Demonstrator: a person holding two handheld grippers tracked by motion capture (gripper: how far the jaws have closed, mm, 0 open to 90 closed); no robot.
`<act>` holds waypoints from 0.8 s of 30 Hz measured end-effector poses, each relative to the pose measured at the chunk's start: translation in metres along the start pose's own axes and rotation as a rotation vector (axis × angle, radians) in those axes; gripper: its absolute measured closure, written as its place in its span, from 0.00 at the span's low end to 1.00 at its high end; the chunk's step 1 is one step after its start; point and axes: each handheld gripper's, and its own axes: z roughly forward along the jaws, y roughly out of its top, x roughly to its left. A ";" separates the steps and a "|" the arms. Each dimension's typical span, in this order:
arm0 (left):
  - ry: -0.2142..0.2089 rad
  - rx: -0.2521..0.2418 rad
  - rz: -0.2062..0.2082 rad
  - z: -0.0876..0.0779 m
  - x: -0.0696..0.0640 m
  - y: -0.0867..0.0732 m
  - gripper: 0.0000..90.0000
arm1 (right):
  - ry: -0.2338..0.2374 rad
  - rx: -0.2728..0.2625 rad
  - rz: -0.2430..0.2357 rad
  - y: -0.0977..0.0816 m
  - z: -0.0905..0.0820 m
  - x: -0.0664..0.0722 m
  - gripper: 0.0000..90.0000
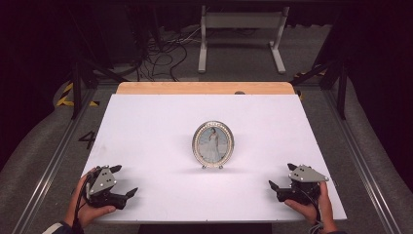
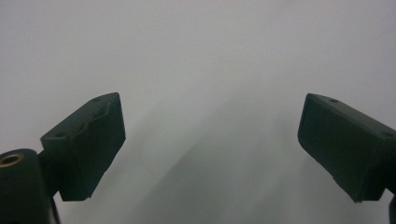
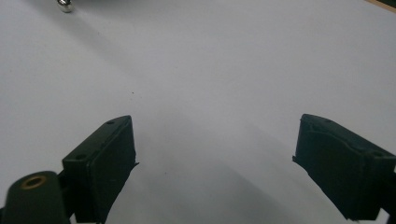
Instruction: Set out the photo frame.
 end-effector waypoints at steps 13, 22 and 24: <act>-0.006 -0.002 0.000 0.001 0.000 0.000 0.09 | 0.009 0.005 0.003 -0.001 0.003 0.001 0.13; -0.014 0.001 -0.005 0.004 0.001 0.000 0.09 | 0.010 0.007 0.002 -0.001 0.004 0.002 0.13; -0.011 0.002 -0.004 0.004 0.001 0.000 0.09 | 0.011 0.007 0.003 -0.001 0.004 0.002 0.13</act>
